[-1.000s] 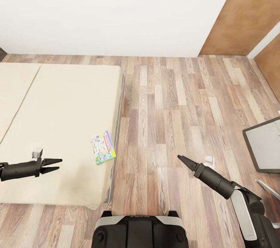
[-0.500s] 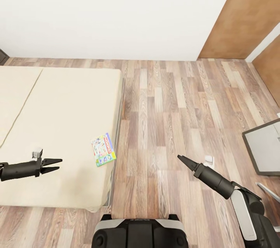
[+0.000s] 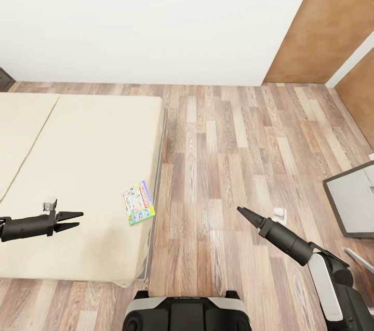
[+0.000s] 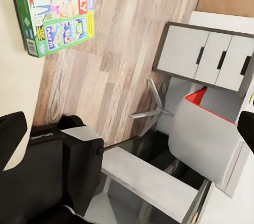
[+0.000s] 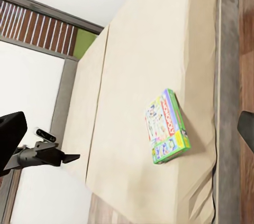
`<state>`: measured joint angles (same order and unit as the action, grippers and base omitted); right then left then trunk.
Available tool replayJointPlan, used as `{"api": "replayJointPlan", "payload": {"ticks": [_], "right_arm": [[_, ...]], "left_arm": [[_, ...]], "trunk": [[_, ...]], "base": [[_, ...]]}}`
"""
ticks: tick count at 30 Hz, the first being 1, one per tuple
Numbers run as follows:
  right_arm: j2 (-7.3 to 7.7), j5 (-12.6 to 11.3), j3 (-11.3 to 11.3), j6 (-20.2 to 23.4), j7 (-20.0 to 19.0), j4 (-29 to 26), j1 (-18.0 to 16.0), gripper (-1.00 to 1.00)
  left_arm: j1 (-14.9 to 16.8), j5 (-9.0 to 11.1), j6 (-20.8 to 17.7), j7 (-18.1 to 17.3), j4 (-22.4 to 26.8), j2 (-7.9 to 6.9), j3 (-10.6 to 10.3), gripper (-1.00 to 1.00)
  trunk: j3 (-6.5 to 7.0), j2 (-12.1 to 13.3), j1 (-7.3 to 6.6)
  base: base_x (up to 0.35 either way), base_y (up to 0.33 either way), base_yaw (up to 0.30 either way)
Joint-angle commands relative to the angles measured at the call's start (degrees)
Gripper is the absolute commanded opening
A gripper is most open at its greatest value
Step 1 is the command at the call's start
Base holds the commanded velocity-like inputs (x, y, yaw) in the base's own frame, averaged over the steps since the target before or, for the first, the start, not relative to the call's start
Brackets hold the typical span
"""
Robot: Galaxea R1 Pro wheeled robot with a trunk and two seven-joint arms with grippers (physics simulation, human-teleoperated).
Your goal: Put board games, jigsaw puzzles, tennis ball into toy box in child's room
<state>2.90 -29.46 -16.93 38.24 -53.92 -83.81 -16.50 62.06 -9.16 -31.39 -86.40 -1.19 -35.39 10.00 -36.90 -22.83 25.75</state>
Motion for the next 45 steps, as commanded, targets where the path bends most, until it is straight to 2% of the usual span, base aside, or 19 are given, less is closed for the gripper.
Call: {"api": "replayJointPlan", "payload": {"ticks": [1,45], "right_arm": [[0.0,-0.25,-0.04,0.37,-0.04,-0.01,-0.03,1.0],[0.01,-0.16,-0.04,0.26,0.05,0.18,-0.03,1.0]], "left_arm": [[0.08,-0.6,-0.61,-0.26,-0.12,-0.02,0.46,1.0],[-0.01,-0.6,-0.6,-0.15,-0.12,0.23,0.46,1.0]], "trunk": [[0.02,-0.09,0.04],[4.15,-0.09,0.04]], "base": [[0.0,0.0,0.0],[0.0,0.0,0.0]]}}
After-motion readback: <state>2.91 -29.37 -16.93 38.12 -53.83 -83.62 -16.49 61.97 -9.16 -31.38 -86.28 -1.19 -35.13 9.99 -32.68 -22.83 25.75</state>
